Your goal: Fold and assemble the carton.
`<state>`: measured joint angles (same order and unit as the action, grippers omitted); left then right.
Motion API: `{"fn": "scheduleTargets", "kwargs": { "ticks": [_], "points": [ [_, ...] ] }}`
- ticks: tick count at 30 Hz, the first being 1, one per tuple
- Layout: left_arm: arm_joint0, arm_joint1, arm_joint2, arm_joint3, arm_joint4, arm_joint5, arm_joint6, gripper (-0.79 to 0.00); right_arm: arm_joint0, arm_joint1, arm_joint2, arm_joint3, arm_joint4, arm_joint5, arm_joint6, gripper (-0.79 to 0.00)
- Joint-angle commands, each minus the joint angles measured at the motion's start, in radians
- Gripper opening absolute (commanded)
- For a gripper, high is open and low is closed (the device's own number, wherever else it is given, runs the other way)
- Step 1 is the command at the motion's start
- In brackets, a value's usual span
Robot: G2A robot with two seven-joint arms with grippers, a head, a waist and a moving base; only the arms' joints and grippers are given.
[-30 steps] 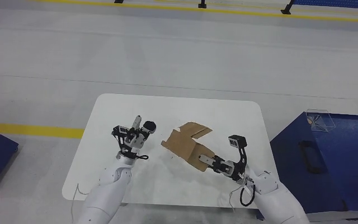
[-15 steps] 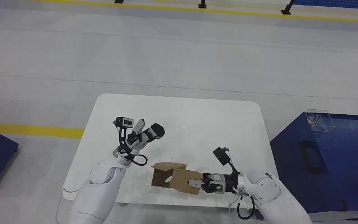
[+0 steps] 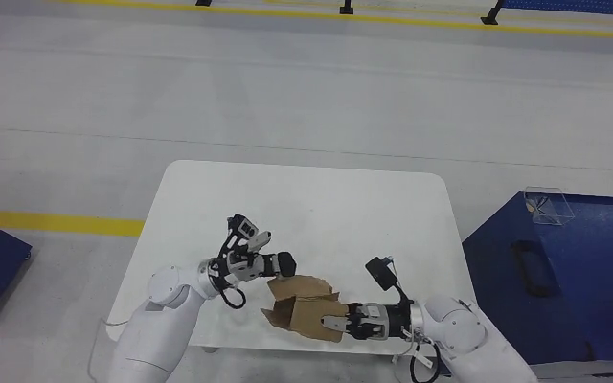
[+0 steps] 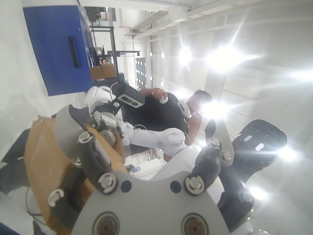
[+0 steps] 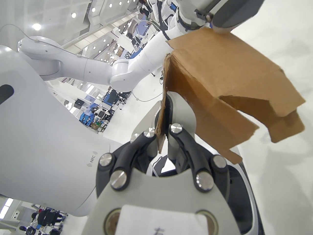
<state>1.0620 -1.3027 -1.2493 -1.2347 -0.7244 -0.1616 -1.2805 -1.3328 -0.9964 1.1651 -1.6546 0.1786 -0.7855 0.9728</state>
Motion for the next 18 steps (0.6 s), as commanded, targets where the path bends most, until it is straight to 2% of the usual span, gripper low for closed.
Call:
{"fn": "scheduleTargets", "kwargs": {
  "ticks": [1,4,9,12,15,16,18],
  "points": [
    [-0.002,0.005,0.001,0.007,0.009,0.035,-0.048,0.000,0.004,0.001,-0.001,0.000,0.001,0.003,0.000,-0.785],
    [-0.001,0.010,0.005,0.011,0.014,0.046,-0.103,0.000,0.004,0.001,-0.001,0.000,0.001,0.003,0.000,-0.785],
    [-0.001,0.010,0.005,0.011,0.014,0.046,-0.103,0.000,0.004,0.001,-0.001,0.000,0.001,0.003,0.000,-0.785],
    [0.003,0.011,-0.001,0.011,0.018,0.034,-0.077,0.000,0.000,0.001,0.009,-0.017,0.004,0.012,-0.044,-0.785],
    [0.024,0.021,-0.059,0.007,0.083,-0.101,0.033,0.000,-0.009,0.004,0.025,-0.019,0.027,0.021,-0.055,-0.785],
    [0.034,0.027,-0.080,-0.013,0.143,-0.159,0.072,0.000,-0.014,0.006,0.029,-0.021,0.050,0.024,-0.056,-0.785],
    [0.065,0.039,-0.114,-0.070,0.237,-0.207,0.115,0.000,-0.017,0.009,0.039,-0.016,0.102,0.034,-0.040,-0.785]
  ]
}}
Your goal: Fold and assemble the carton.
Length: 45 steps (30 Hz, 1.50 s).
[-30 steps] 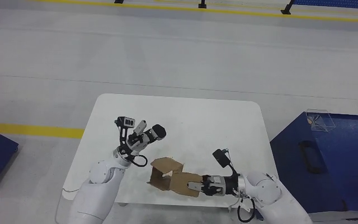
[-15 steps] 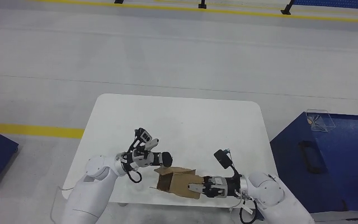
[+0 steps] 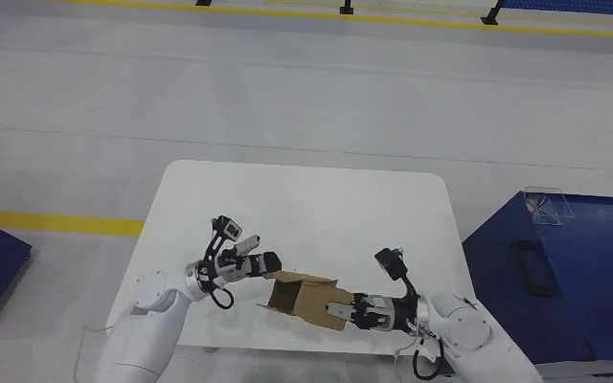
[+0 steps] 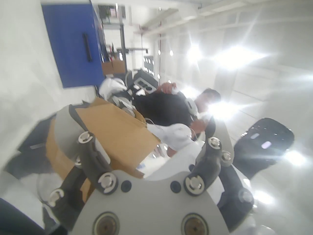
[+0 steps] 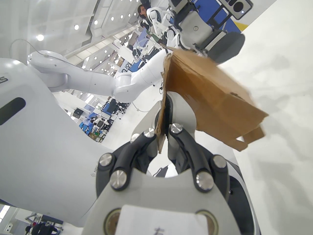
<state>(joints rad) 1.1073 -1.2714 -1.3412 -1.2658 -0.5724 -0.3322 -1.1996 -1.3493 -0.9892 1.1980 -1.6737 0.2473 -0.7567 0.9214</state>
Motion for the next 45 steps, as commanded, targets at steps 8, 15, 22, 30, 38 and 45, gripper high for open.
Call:
{"fn": "scheduleTargets", "kwargs": {
  "ticks": [8,15,22,30,38,45],
  "points": [
    [0.158,0.052,-0.106,-0.367,0.566,0.003,0.141,0.000,0.000,0.017,0.057,0.051,0.182,0.035,0.093,-0.785],
    [0.206,0.066,-0.073,-0.487,0.718,0.122,0.111,0.000,-0.004,0.023,0.061,0.051,0.171,0.061,0.144,-0.785],
    [0.208,0.076,-0.027,-0.522,0.789,0.181,0.082,0.000,-0.006,0.022,0.027,0.035,0.116,0.086,0.153,-0.785],
    [0.192,0.083,0.041,-0.506,0.877,0.210,0.061,-0.259,-0.004,0.017,-0.016,0.012,0.066,0.104,0.140,-0.785],
    [0.170,0.087,0.095,-0.468,0.905,0.225,0.051,-0.406,0.000,0.016,-0.035,-0.002,0.048,0.111,0.127,-0.785],
    [0.150,0.093,0.102,-0.435,0.842,0.245,0.003,-0.785,0.003,0.017,-0.038,-0.009,0.039,0.112,0.122,-0.785]
  ]
}}
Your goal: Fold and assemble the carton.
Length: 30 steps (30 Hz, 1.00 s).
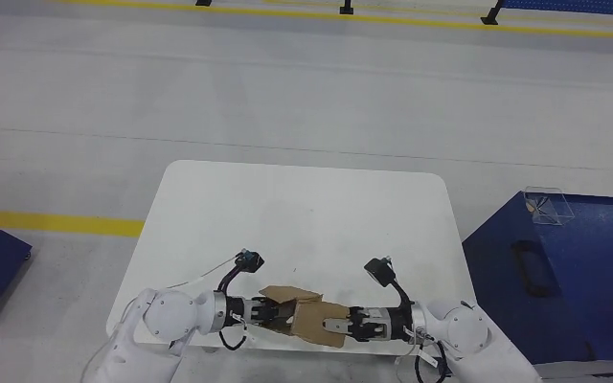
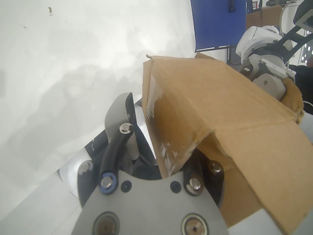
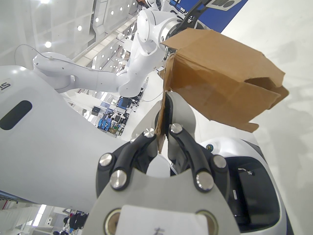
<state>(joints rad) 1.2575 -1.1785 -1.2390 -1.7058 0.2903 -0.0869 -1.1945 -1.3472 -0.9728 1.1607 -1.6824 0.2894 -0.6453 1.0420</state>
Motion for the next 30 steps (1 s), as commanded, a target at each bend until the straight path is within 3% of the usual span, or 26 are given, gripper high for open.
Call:
{"fn": "scheduleTargets", "kwargs": {
  "ticks": [1,3,4,5,10,14,16,22,25,27,29,30],
  "points": [
    [-0.006,0.002,-0.001,0.000,-0.024,-0.013,-0.007,-0.785,0.003,0.000,-0.001,-0.002,-0.006,0.002,0.001,-0.785],
    [-0.004,0.005,-0.003,0.006,-0.021,-0.013,-0.003,-0.785,0.003,0.000,-0.002,-0.002,-0.007,0.002,0.001,-0.785],
    [-0.003,0.005,-0.006,0.008,-0.037,-0.008,0.010,-0.785,0.003,0.000,-0.002,-0.002,-0.007,0.002,0.001,-0.576],
    [-0.003,0.006,-0.007,0.009,-0.042,-0.009,0.018,-0.785,0.003,0.000,-0.002,-0.002,-0.007,0.002,0.001,0.000],
    [-0.005,0.005,-0.007,0.036,-0.131,0.029,0.047,-0.785,0.000,0.001,0.015,-0.005,-0.003,0.019,-0.041,0.000],
    [-0.002,-0.005,-0.027,0.060,-0.330,0.069,0.138,-0.785,-0.037,0.009,0.111,-0.016,0.086,-0.053,-0.128,0.000],
    [-0.002,-0.005,-0.027,0.060,-0.330,0.069,0.138,-0.785,-0.060,0.013,0.146,-0.038,0.158,-0.098,-0.134,0.000],
    [0.003,-0.006,-0.024,0.066,-0.352,0.090,0.139,-0.785,-0.060,0.013,0.146,-0.038,0.158,-0.098,-0.134,0.000],
    [-0.039,-0.017,-0.022,0.124,-0.529,0.303,0.146,-0.785,-0.066,0.012,0.187,-0.044,0.063,-0.063,-0.238,0.000],
    [-0.096,-0.031,0.006,0.199,-0.718,0.529,0.102,-0.785,-0.081,0.011,0.203,-0.056,-0.017,-0.027,-0.309,0.000],
    [-0.158,-0.042,0.054,0.296,-0.826,0.699,0.037,-0.785,-0.087,0.009,0.197,-0.061,-0.011,0.026,-0.327,0.000],
    [-0.195,-0.047,0.092,0.334,-0.846,0.739,0.026,-0.785,-0.086,0.008,0.192,-0.049,0.028,0.053,-0.331,0.000]
  ]
}}
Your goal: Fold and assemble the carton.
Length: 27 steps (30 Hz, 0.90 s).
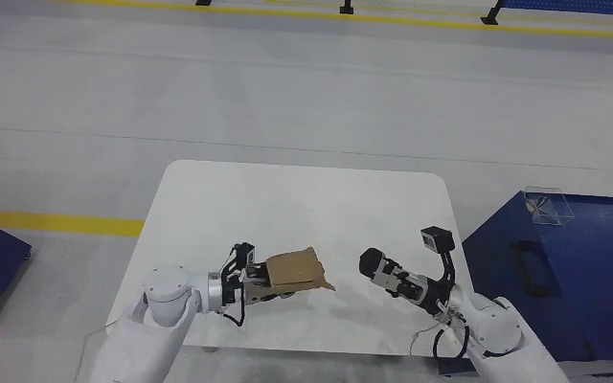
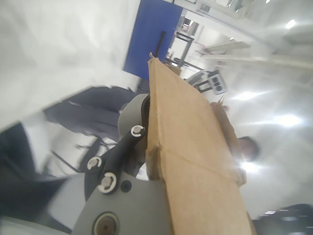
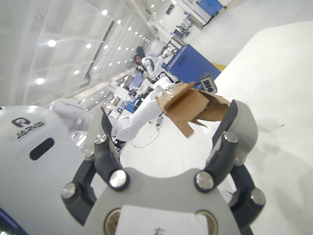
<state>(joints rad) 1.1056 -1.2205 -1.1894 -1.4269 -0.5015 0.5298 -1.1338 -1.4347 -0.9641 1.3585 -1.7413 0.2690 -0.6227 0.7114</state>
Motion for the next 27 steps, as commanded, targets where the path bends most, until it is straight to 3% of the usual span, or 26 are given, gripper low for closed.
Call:
{"fn": "scheduleTargets", "kwargs": {
  "ticks": [1,3,7,13,19,27],
  "points": [
    [-0.078,-0.008,0.073,0.086,-0.045,0.129,-0.028,-0.785,0.007,-0.003,-0.006,0.024,0.090,0.061,-0.006,0.000],
    [-0.114,-0.012,0.091,0.107,-0.033,0.097,-0.021,-0.785,0.007,-0.003,-0.006,0.024,0.090,0.061,-0.006,0.000],
    [-0.107,-0.012,0.096,0.114,-0.034,0.112,-0.018,-0.785,0.006,-0.003,-0.008,0.024,0.082,0.071,-0.009,0.000],
    [-0.058,-0.005,0.090,0.029,-0.061,0.117,0.032,-0.785,0.021,-0.006,-0.020,0.050,-0.225,0.153,-0.115,0.000],
    [-0.031,-0.001,0.076,-0.013,-0.116,0.126,0.074,-0.785,0.053,-0.021,-0.117,0.091,-0.479,0.235,-0.182,0.000],
    [-0.032,0.003,0.090,-0.023,-0.137,0.124,0.112,-0.785,0.113,-0.049,-0.266,0.162,-0.549,0.262,-0.139,0.000]
  ]
}}
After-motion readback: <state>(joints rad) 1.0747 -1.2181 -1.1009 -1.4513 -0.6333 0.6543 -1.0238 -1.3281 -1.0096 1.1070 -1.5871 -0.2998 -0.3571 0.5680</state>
